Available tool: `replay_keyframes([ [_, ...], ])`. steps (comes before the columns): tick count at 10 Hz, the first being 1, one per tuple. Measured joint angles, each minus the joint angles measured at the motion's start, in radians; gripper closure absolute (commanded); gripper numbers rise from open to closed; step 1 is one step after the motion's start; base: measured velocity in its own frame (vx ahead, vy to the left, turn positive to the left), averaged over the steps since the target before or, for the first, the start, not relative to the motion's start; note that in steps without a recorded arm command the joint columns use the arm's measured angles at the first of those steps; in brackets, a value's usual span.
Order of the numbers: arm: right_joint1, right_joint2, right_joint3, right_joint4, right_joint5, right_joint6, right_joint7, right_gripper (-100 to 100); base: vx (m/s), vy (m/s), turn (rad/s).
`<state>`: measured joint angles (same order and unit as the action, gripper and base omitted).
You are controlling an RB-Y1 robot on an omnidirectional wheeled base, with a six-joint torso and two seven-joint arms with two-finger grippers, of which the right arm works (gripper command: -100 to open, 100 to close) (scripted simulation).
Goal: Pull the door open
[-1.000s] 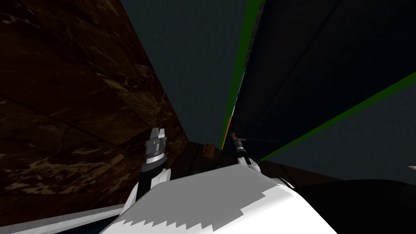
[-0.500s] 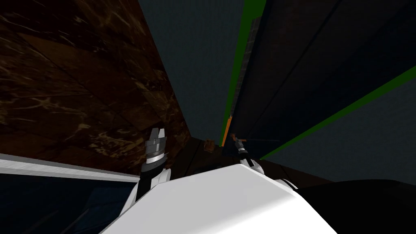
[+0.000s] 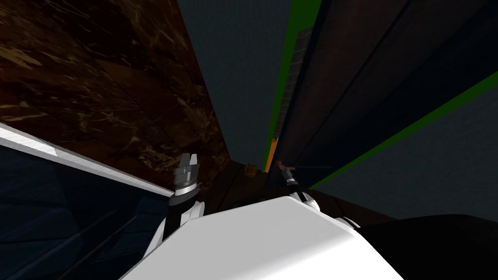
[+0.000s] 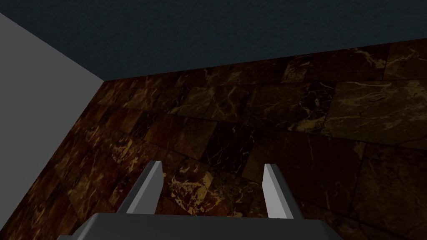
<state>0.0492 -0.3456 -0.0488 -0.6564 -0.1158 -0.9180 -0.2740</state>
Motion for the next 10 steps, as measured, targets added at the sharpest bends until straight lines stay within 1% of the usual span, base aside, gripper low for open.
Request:
replay_keyframes([
  [3,0.025,-0.026,0.034,0.002,0.019,-0.036,-0.041,100,-0.238,-0.04,0.09],
  [4,0.029,-0.032,0.044,0.008,0.025,-0.048,-0.051,100,-0.095,-0.024,0.02],
  [5,0.032,-0.03,0.047,0.01,0.027,-0.049,-0.054,100,-0.126,-0.027,0.163],
  [6,0.038,-0.038,0.051,0.018,0.029,-0.063,-0.06,100,-0.24,-0.078,0.188],
  [7,0.059,-0.048,0.056,-0.011,0.031,-0.067,-0.069,100,-0.213,-0.055,0.094],
  [8,0.06,-0.054,0.062,-0.002,0.034,-0.083,-0.077,100,-0.17,-0.048,0.096],
  [9,0.07,-0.059,0.068,0.002,0.037,-0.1,-0.084,100,-0.181,-0.04,0.141],
  [10,0.084,-0.068,0.074,0.0,0.04,-0.113,-0.094,100,-0.19,-0.055,0.119],
])
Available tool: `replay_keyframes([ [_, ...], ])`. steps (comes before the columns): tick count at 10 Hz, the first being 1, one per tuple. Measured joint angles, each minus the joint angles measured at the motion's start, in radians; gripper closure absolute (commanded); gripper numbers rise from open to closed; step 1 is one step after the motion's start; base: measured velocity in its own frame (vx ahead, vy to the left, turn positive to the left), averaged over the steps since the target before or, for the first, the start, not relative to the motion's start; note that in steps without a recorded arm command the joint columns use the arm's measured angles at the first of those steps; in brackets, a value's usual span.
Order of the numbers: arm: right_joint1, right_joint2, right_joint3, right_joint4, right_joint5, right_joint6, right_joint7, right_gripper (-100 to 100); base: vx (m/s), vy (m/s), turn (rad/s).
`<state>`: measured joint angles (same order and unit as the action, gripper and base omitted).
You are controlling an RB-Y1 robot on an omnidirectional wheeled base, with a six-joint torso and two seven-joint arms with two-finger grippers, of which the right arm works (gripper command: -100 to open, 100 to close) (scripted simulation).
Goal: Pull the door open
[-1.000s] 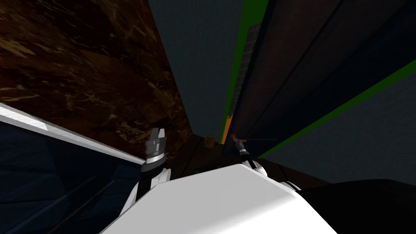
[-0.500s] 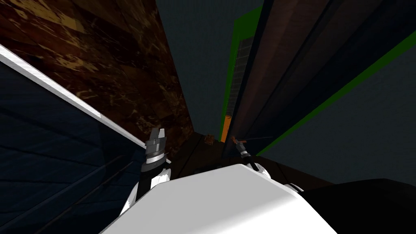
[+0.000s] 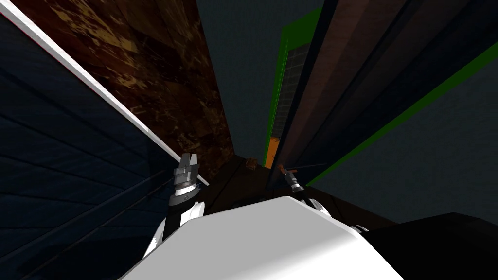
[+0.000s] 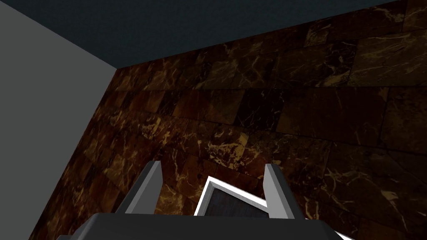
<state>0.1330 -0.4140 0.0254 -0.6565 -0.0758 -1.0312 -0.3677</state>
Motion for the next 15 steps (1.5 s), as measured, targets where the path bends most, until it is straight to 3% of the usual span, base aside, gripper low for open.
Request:
replay_keyframes([
  [4,0.031,-0.026,0.026,0.012,0.013,-0.061,-0.032,100,-0.158,-0.057,0.098],
  [6,0.031,-0.028,0.03,0.026,0.015,-0.073,-0.036,100,-0.188,-0.079,0.184],
  [10,0.033,-0.042,0.041,0.072,0.019,-0.135,-0.052,100,-0.202,-0.062,0.167],
  [12,0.06,-0.051,0.044,0.055,0.019,-0.147,-0.059,100,-0.215,-0.08,0.167],
  [15,0.071,-0.06,0.052,0.071,0.022,-0.18,-0.069,100,-0.16,-0.05,0.1],
])
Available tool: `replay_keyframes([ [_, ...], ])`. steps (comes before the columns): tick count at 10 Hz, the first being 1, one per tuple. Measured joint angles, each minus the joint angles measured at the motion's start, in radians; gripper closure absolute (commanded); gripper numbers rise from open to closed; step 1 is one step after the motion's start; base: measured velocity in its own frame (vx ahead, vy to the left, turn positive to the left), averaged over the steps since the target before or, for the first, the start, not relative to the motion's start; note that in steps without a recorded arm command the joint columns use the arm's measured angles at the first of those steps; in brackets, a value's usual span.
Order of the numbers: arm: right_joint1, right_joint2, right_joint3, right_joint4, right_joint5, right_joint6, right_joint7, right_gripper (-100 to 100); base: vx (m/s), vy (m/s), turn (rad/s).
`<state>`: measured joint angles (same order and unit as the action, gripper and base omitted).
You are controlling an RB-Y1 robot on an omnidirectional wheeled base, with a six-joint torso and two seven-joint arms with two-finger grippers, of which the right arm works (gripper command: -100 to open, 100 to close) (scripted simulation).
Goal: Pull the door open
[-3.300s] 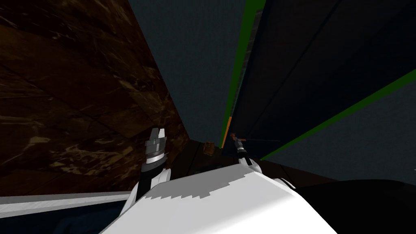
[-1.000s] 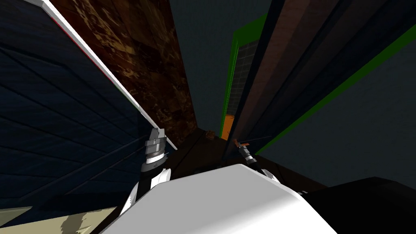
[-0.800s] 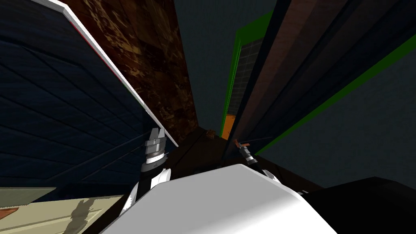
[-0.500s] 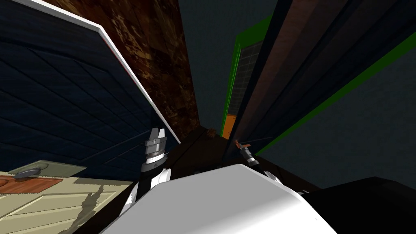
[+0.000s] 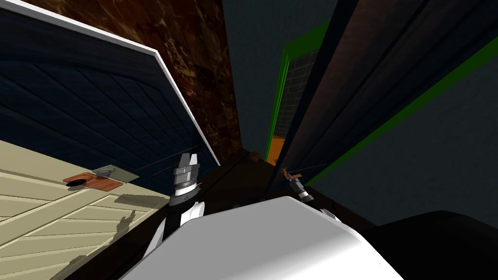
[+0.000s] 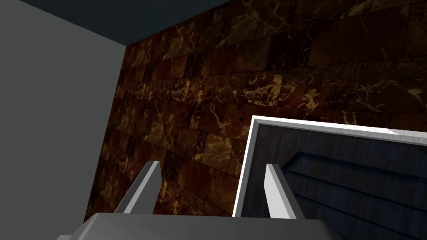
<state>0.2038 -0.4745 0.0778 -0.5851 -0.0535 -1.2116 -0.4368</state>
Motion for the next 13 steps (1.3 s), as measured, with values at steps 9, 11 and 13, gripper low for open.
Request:
replay_keyframes([
  [9,-0.089,0.001,0.041,0.061,-0.022,0.022,0.006,100,-0.197,-0.06,0.123],
  [11,-0.114,-0.001,0.052,0.073,-0.029,0.031,0.007,100,-0.21,-0.078,0.131],
  [13,-0.144,0.003,0.065,0.099,-0.033,0.029,0.009,100,-0.199,-0.079,0.108],
])
